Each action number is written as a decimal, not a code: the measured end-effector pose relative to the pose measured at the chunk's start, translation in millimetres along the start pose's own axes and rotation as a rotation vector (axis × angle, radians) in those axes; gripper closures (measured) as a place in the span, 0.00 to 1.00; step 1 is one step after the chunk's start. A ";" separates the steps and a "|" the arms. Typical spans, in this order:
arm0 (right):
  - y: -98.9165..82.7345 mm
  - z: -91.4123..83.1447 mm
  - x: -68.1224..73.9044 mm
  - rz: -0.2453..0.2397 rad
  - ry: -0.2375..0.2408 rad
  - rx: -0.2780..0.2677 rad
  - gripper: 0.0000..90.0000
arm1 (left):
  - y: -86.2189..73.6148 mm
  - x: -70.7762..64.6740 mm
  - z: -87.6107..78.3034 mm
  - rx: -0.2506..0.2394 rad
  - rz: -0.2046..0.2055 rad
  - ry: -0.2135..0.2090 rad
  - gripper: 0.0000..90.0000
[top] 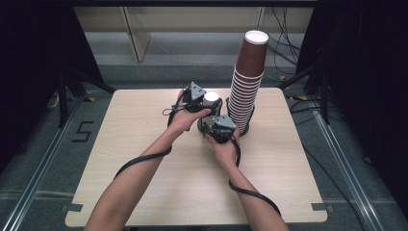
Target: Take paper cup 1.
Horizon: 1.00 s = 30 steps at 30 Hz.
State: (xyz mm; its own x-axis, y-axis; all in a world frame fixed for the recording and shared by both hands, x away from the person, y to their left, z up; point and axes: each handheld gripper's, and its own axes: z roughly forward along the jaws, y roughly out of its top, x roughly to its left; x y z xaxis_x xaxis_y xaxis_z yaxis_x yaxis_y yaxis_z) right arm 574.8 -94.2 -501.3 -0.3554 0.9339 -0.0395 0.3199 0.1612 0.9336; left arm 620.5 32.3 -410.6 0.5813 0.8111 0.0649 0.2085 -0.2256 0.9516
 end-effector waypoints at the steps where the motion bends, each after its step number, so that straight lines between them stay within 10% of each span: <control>1: -0.5 1.4 0.2 0.008 -0.005 -0.007 0.30 | -0.2 -0.1 0.2 0.002 -0.001 -0.001 0.17; 30: -1.8 7.4 -1.6 -0.036 -0.023 -0.025 0.36 | -2.0 0.4 8.0 0.016 -0.020 -0.036 0.23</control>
State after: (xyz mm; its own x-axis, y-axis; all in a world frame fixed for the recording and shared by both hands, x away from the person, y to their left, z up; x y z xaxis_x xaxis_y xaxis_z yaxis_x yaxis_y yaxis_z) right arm 581.3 -93.6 -505.5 -0.3462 0.9347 -0.0808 0.2847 0.1868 0.9402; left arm 626.7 28.7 -414.9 0.6044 0.7959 0.0351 0.2324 -0.2184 0.9478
